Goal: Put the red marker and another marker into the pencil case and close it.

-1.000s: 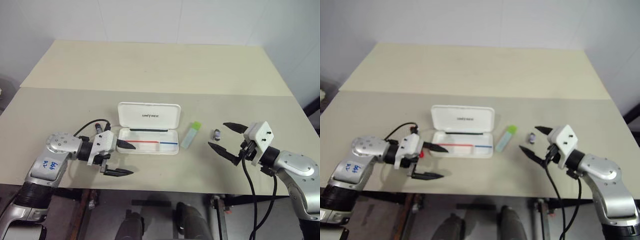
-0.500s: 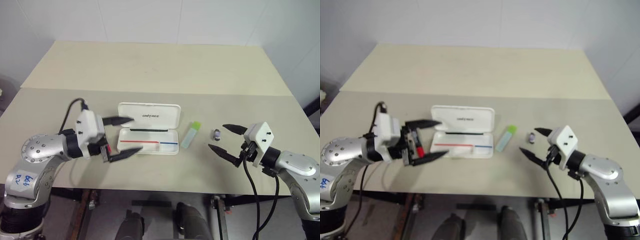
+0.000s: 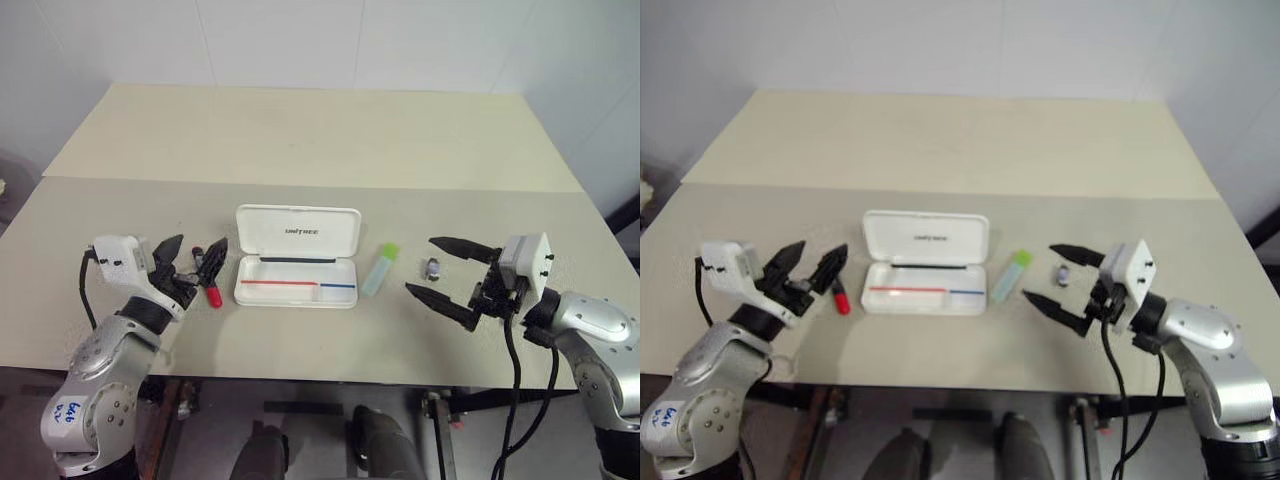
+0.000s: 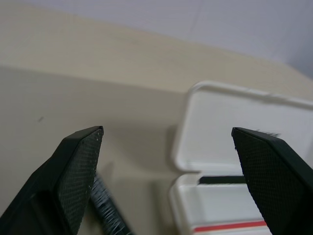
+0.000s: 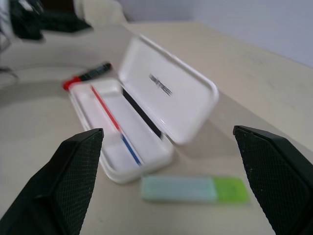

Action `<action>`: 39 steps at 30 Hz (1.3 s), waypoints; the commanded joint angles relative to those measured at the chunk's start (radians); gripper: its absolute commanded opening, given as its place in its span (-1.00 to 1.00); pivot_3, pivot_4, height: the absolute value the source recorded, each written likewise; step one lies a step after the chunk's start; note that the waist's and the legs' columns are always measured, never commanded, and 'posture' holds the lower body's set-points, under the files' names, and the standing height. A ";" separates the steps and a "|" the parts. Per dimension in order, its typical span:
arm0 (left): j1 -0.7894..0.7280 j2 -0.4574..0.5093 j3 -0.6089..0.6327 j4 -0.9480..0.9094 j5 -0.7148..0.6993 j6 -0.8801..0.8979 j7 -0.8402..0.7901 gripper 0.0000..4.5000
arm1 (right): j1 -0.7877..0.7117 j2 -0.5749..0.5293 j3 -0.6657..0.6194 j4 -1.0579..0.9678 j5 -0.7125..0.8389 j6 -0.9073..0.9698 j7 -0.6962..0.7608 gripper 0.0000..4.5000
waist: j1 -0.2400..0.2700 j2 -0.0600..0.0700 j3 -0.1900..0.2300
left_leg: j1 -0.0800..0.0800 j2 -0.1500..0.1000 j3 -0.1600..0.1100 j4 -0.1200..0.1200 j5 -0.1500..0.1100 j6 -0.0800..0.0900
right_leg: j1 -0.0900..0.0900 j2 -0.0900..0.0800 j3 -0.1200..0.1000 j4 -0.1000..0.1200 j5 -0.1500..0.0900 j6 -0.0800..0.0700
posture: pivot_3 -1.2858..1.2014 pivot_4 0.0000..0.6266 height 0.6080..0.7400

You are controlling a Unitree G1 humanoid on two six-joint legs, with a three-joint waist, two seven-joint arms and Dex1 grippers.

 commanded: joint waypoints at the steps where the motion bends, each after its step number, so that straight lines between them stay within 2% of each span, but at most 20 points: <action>1: -0.008 -0.013 -0.005 0.029 0.033 -0.026 0.050 0.99 | -0.010 0.008 -0.001 -0.055 0.051 -0.012 0.016 1.00 | 0.000 0.000 0.000 | 0.000 0.000 0.000 0.000 0.000 0.000 | 0.000 0.000 0.000 0.000 0.000 0.000 | 0.03 -0.52 1.00; 9: -0.065 -0.039 -0.017 0.152 0.064 -0.032 0.124 0.99 | -0.043 0.019 0.035 -0.026 0.012 -0.021 -0.009 1.00 | 0.000 0.000 0.000 | 0.000 0.000 0.000 0.000 0.000 0.000 | 0.000 0.000 0.000 -0.001 0.000 0.000 | 0.03 -0.52 1.00; 14: -0.091 -0.046 -0.020 0.166 0.052 0.035 0.171 0.99 | -0.041 0.018 0.035 -0.019 -0.008 -0.021 -0.027 1.00 | 0.001 0.000 0.000 | -0.001 0.000 0.000 0.000 -0.001 -0.001 | 0.000 0.000 0.000 -0.002 0.001 0.001 | 0.03 -0.52 1.00; 20: -0.132 -0.018 -0.035 0.175 0.087 0.225 0.270 0.99 | -0.029 0.015 0.030 -0.022 -0.017 -0.019 -0.041 1.00 | 0.000 0.000 0.000 | -0.001 0.000 0.000 -0.001 -0.001 -0.001 | 0.000 0.000 0.000 -0.003 0.001 0.001 | 0.03 -0.52 1.00; 27: -0.232 -0.017 0.003 0.197 0.091 0.468 0.339 0.99 | -0.023 0.016 0.029 -0.007 -0.024 -0.035 -0.039 1.00 | 0.000 0.000 0.000 | 0.000 0.000 0.000 -0.001 -0.001 -0.001 | 0.000 0.000 0.000 -0.001 0.001 0.002 | 0.03 -0.52 1.00; 30: -0.253 -0.025 0.027 0.200 0.108 0.498 0.355 0.71 | -0.023 0.017 0.027 0.002 -0.031 -0.042 -0.039 1.00 | 0.000 0.000 0.000 | 0.001 0.000 0.000 -0.001 0.000 -0.002 | 0.000 0.000 0.000 -0.001 0.001 0.001 | 0.03 -0.52 1.00; 39: -0.291 0.007 0.076 0.214 0.142 0.518 0.338 -0.56 | -0.027 0.010 0.023 0.017 -0.040 -0.052 -0.040 1.00 | -0.003 0.000 0.000 | 0.001 0.000 0.000 -0.001 0.000 -0.003 | 0.000 0.000 0.000 -0.002 0.001 0.001 | 0.03 -0.52 1.00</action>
